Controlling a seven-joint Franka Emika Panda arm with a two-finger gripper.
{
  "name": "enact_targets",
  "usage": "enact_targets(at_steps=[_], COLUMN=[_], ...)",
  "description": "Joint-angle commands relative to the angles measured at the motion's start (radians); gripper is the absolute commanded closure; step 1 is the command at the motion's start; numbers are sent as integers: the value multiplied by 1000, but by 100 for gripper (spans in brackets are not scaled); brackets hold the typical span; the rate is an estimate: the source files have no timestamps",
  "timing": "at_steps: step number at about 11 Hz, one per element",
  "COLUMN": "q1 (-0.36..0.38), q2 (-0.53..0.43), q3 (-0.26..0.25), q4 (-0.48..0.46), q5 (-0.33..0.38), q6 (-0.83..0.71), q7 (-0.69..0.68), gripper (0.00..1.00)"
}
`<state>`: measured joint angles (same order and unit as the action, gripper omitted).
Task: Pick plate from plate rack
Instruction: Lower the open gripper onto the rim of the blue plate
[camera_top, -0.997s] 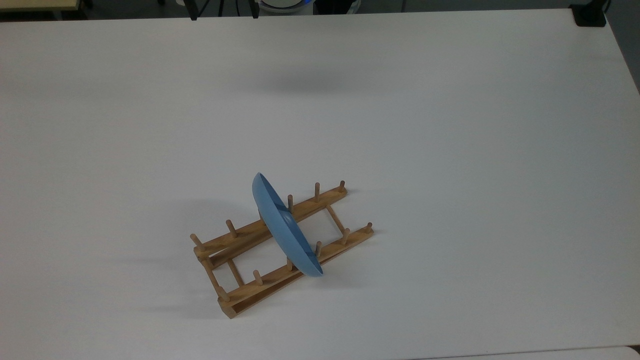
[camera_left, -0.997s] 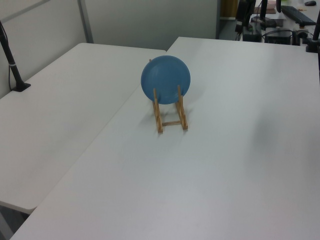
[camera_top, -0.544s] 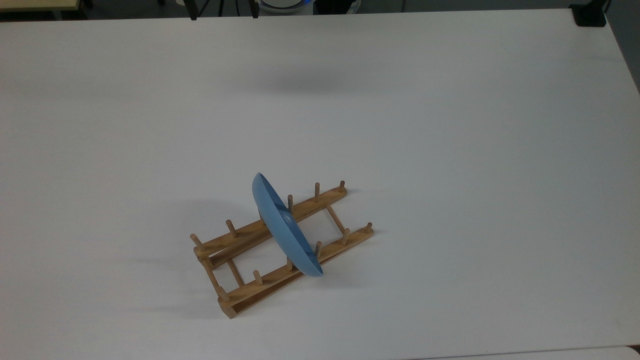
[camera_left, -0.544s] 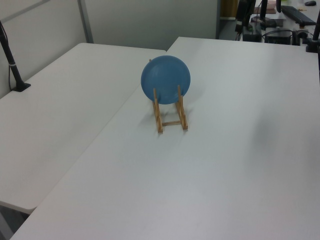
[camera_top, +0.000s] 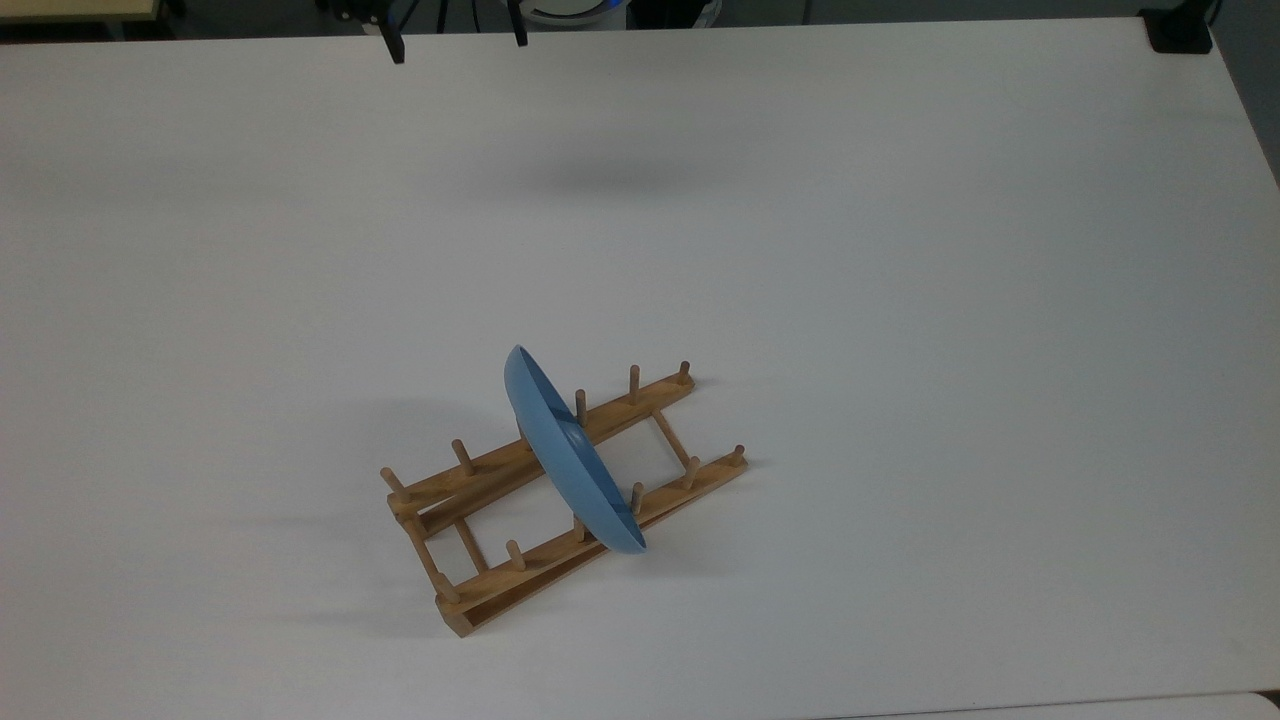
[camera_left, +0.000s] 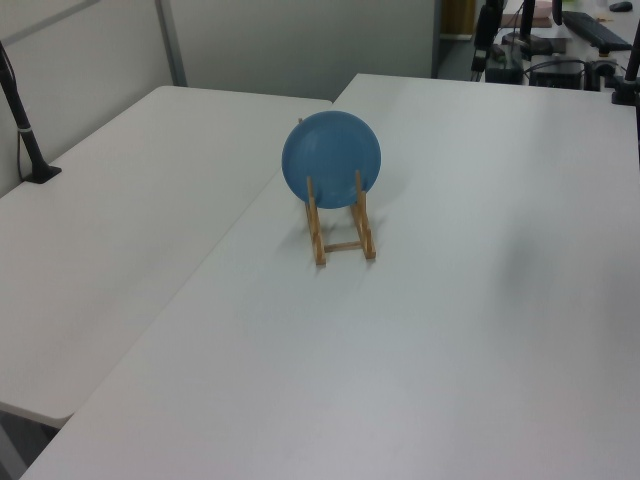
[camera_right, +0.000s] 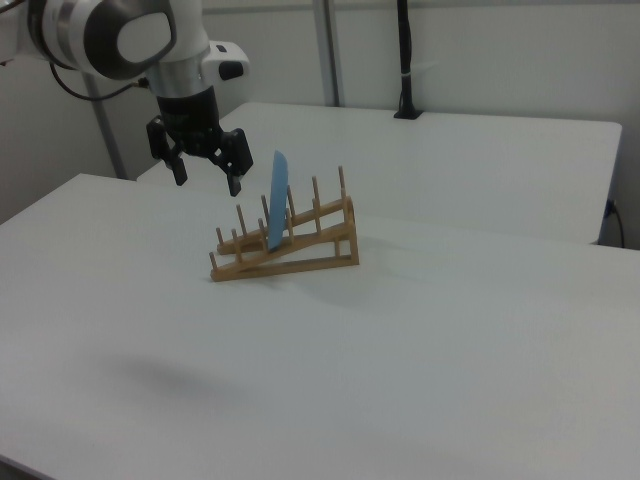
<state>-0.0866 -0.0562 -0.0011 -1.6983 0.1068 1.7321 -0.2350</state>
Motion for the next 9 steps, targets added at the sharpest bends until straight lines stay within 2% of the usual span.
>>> enact_targets(at_steps=[1,4,5,7,9], q1=[34,57,88,114,134], q2=[62,169,218,278,334], q3=[0,0,-2,-4,-2], q4=[65,68,69,69,69], q5=[-36,-96,-111,-163,-296], q6=[128,425,529,680,806], q7=[-27,-24,-18,52,187], gripper=[0,0,0,0,0])
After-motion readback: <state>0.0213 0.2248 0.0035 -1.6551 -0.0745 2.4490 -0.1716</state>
